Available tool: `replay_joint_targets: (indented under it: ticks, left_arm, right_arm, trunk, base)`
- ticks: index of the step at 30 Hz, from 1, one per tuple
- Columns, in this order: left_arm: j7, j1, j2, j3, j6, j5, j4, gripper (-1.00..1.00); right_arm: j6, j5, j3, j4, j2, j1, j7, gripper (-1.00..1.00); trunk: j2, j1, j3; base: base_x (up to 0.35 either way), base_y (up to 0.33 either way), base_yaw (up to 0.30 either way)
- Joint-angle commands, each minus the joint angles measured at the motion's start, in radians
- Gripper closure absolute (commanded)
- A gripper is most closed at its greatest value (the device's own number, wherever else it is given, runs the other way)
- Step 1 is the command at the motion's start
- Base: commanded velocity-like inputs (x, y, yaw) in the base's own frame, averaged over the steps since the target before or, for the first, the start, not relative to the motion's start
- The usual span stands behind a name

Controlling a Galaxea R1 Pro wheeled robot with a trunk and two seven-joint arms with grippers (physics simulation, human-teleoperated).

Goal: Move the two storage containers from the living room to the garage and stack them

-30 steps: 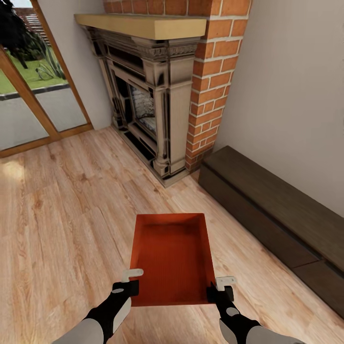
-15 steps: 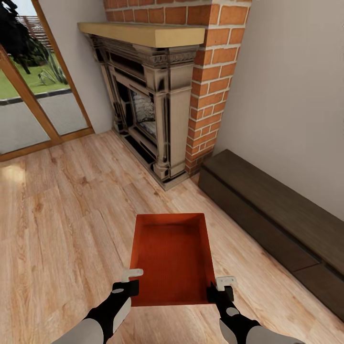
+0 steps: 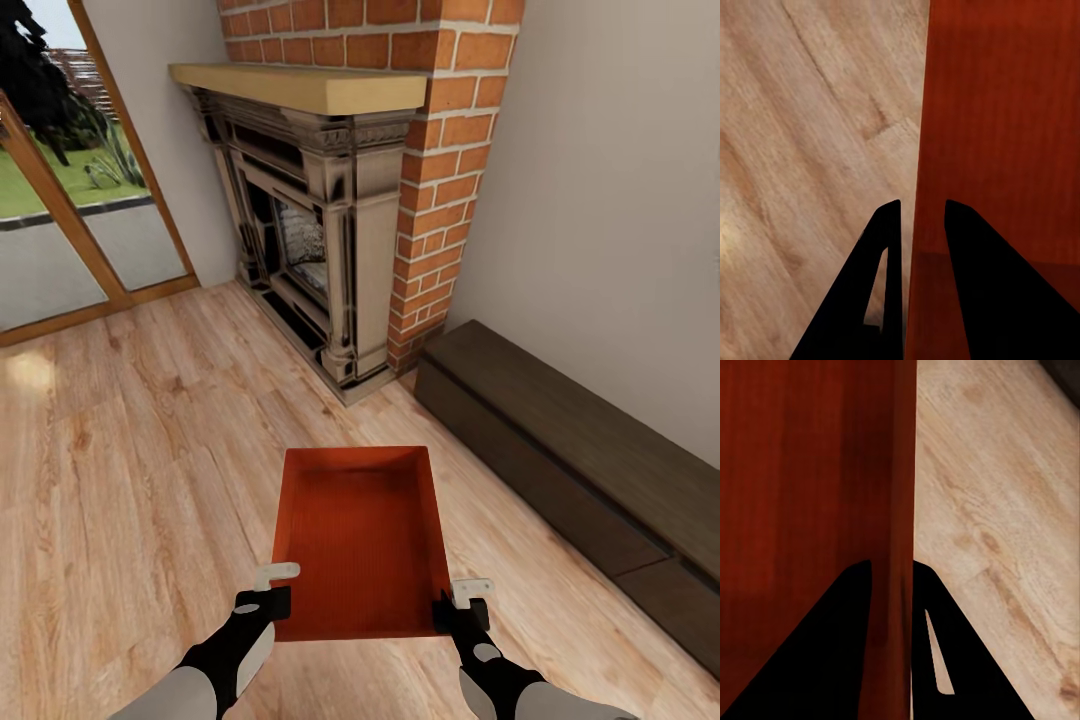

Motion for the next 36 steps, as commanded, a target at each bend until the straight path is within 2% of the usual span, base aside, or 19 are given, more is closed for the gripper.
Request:
replay_joint_targets:
  ticks: [1, 36]
  left_arm:
    - [0.012, -0.001, 0.001, 0.013, 0.006, -0.004, -0.005, 1.0]
    - [0.012, -0.001, 0.001, 0.013, 0.006, -0.004, -0.005, 1.0]
  right_arm:
    - [-0.009, -0.035, -0.026, 0.003, 0.0, 0.0, -0.012, 1.0]
    - [-0.009, -0.035, -0.025, 0.003, -0.001, 0.0, -0.012, 1.0]
  trunk:
    - [-0.001, 0.0, 0.001]
    - [-0.001, 0.0, 0.057]
  base:
    - [0.0, 0.0, 0.0]
    - [0.0, 0.0, 0.0]
